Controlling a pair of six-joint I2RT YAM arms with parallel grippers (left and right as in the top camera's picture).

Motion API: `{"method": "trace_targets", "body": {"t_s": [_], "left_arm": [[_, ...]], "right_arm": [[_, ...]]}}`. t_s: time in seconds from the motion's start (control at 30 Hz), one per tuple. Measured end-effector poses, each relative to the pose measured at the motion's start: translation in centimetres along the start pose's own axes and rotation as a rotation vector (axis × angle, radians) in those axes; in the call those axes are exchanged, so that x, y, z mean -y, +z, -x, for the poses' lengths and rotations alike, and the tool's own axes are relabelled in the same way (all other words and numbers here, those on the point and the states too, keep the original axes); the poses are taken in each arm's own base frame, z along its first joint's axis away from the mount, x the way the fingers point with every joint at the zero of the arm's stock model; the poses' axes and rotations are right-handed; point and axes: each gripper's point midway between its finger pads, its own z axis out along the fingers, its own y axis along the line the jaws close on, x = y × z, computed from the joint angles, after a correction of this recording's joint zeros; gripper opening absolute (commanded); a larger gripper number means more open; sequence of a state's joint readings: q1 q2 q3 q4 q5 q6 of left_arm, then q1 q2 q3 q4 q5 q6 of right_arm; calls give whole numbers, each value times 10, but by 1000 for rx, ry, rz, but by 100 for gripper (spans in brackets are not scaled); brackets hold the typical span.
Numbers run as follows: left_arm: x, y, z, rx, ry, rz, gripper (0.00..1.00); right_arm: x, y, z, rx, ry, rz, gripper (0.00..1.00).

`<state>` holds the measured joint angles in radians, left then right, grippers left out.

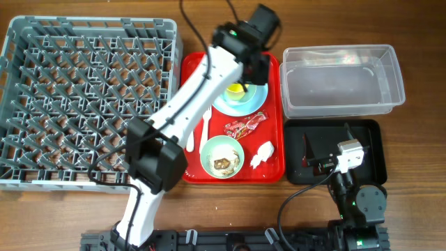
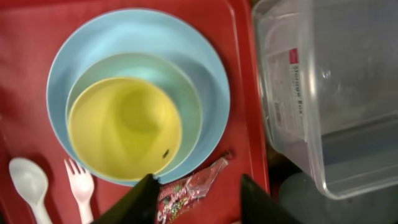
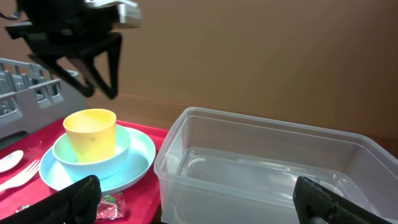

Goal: Sort waste into correct bins and load items into the dishwasher rack
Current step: 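Move the left gripper over the tray and grasp the yellow cup, then carry the yellow cup to the dish rack and release it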

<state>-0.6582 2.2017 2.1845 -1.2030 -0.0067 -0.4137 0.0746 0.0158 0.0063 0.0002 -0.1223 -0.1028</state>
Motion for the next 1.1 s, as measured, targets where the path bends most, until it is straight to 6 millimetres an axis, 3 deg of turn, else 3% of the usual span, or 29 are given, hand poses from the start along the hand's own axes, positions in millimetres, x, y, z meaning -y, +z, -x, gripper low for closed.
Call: {"method": "trace_targets", "body": {"t_s": [0.03,0.1,0.23,0.57,0.9,1.1], "left_arm": [[10,1,-1,26,34,15,38],[13,2,0,56,54,48,36],[2,16,2,96,68,138,28],[-12,62,-11,84,65,167,20],[-11,63,-7,101,64,162,5],[-17,64,-7,106,66,196,4]], "right_arm": [[0,0,0,0,0,0,100],[0,0,0,0,0,0,100],[0,0,0,0,0,0,100],[0,0,0,0,0,0,100],[0,0,0,0,0,0,100],[0,0,0,0,0,0,100]]}}
